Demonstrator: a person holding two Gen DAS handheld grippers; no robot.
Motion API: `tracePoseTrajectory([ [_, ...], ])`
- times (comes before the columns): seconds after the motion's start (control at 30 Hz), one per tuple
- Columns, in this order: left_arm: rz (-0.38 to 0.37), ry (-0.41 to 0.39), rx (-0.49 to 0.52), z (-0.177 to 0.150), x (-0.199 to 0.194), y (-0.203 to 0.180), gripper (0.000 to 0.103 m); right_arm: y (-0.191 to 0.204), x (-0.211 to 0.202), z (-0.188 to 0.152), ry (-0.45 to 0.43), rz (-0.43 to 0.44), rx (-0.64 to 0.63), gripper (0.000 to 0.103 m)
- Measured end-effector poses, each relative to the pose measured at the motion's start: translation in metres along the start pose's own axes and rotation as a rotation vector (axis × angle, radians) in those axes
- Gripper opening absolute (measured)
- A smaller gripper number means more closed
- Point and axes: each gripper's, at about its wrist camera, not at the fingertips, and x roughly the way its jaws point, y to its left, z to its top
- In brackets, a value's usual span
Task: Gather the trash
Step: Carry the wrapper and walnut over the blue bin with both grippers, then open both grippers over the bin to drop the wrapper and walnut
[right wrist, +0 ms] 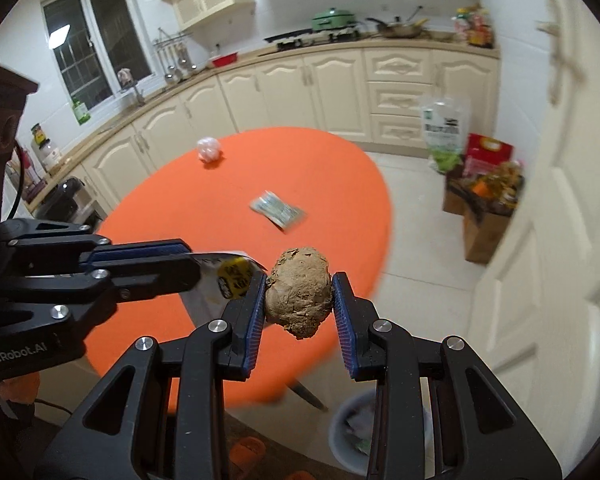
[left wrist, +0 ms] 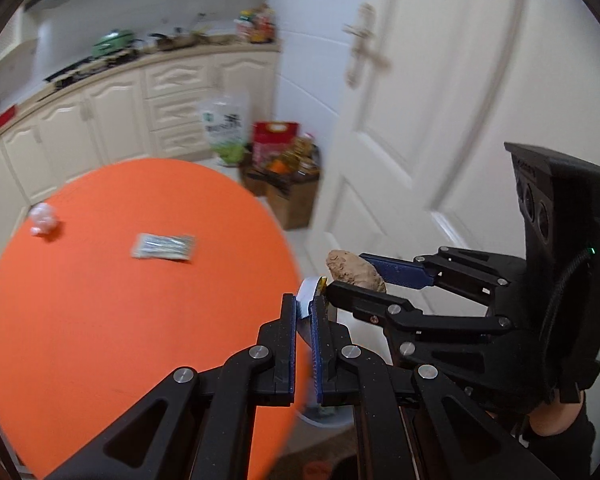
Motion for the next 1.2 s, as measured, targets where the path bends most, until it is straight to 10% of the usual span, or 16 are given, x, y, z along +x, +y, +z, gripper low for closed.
tracePoseTrajectory([
  [0.27, -0.058, 0.121, 0.084, -0.025, 0.056, -0.076, 0.003, -0.055, -0.017, -0.074, 0.063, -0.085, 0.084, 0.031],
  [0.9, -0.008, 0.47, 0.153, -0.048, 0.27, -0.146, 0.004, -0.155, 0.092, -0.204, 0.311, -0.088, 0.296, 0.031],
  [1.2, 0.018, 0.567, 0.152, -0.048, 0.318, -0.155, 0.028, -0.168, 0.119, -0.232, 0.369, -0.055, 0.364, 0.031],
])
